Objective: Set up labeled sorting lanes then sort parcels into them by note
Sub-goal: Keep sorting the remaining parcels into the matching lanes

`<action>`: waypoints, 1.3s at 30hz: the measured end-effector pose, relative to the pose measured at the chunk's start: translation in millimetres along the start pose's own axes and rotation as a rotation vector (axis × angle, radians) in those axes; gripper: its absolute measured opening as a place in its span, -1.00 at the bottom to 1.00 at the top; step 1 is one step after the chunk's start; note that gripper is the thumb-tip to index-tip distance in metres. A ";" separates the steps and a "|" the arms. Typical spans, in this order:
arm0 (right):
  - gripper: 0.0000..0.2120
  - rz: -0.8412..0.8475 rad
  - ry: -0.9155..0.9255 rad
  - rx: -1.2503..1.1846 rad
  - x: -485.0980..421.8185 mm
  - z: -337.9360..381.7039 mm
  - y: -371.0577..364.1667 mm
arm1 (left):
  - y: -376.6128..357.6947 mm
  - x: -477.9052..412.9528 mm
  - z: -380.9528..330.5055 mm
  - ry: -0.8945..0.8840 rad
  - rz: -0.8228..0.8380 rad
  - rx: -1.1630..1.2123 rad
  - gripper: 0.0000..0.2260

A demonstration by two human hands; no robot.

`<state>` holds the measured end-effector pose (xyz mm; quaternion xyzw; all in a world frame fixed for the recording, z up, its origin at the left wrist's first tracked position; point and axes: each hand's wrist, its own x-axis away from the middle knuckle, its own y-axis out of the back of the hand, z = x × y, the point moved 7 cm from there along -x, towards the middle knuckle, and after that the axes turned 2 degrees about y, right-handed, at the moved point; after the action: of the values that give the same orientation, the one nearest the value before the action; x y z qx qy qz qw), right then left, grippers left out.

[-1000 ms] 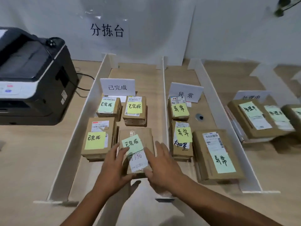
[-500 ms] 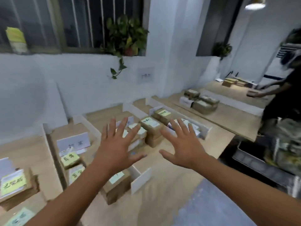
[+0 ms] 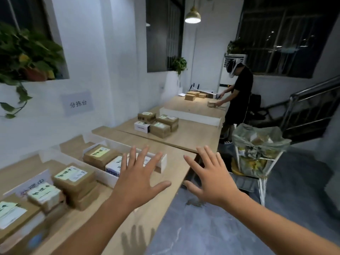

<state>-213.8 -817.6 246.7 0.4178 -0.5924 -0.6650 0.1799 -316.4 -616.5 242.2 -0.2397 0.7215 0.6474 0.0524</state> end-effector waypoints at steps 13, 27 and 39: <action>-0.26 0.041 0.050 -0.055 -187.1 -221.1 -96.2 | -139.9 -259.9 -44.5 0.097 0.033 0.093 -0.14; -0.26 0.173 0.198 -0.116 -484.4 -362.4 -262.2 | -306.4 -557.8 21.5 0.249 0.061 0.152 -0.17; -0.14 0.231 0.389 -0.454 -694.8 -445.9 -440.4 | -453.6 -710.3 73.7 0.572 0.075 0.138 -0.14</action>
<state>648.9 -489.0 94.1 0.4163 -0.4269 -0.6630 0.4527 478.8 -369.5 92.5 -0.3817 0.7577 0.5043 -0.1609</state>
